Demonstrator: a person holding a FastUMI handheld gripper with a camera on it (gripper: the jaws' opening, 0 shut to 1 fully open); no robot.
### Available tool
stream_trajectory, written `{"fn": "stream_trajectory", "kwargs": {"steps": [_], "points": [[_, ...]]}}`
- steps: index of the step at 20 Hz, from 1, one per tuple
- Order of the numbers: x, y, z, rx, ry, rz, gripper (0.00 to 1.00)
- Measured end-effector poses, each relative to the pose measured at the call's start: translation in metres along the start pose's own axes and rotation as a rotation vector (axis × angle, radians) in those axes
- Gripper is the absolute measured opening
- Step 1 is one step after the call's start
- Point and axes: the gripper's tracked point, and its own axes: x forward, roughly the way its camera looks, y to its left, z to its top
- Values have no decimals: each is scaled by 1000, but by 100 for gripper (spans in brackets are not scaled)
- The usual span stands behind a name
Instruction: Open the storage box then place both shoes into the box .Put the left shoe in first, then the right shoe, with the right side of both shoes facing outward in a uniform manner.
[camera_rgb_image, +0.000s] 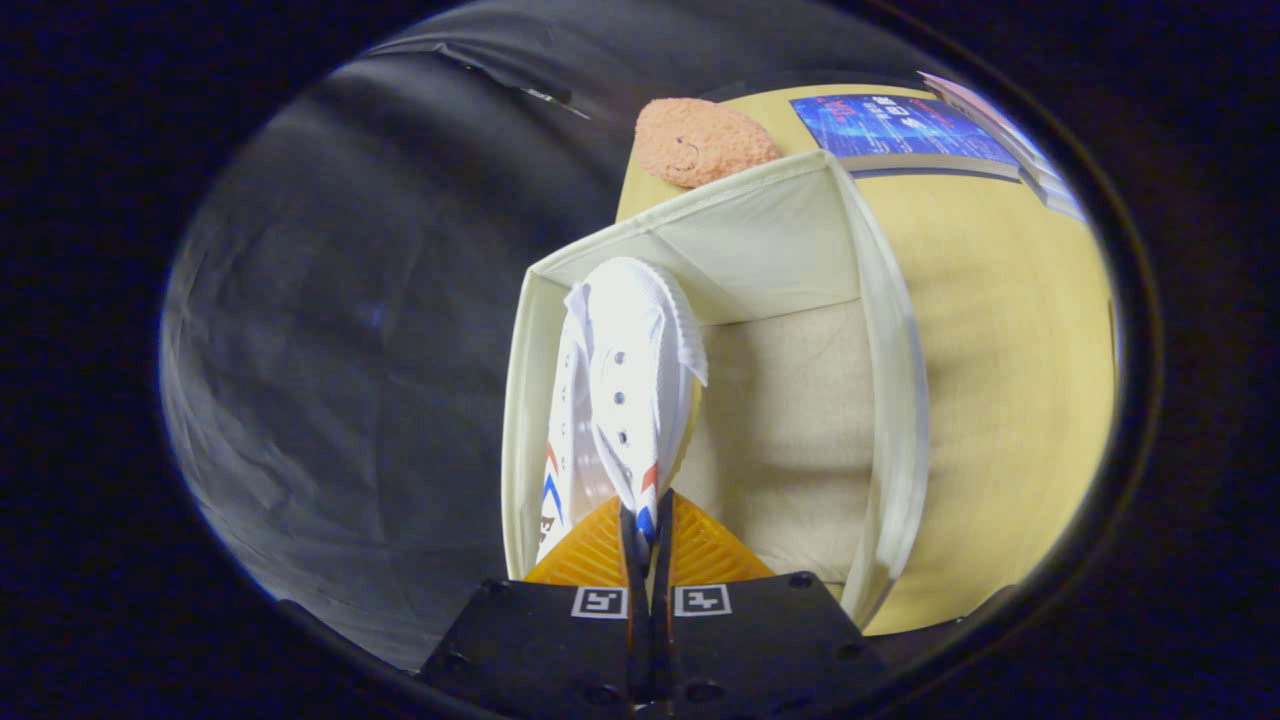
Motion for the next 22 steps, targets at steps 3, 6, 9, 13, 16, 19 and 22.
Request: {"fn": "stream_trajectory", "kwargs": {"steps": [3,6,9,13,16,19,22], "points": [[9,1,-1,16,23,-27,3],[17,-1,-9,24,70,-66,3],[27,2,-17,27,95,-77,3],[36,1,-24,100,129,-132,3],[40,2,-29,125,115,-164,4],[50,-6,-25,150,79,-232,4],[55,-7,-32,171,99,-275,5]]}}
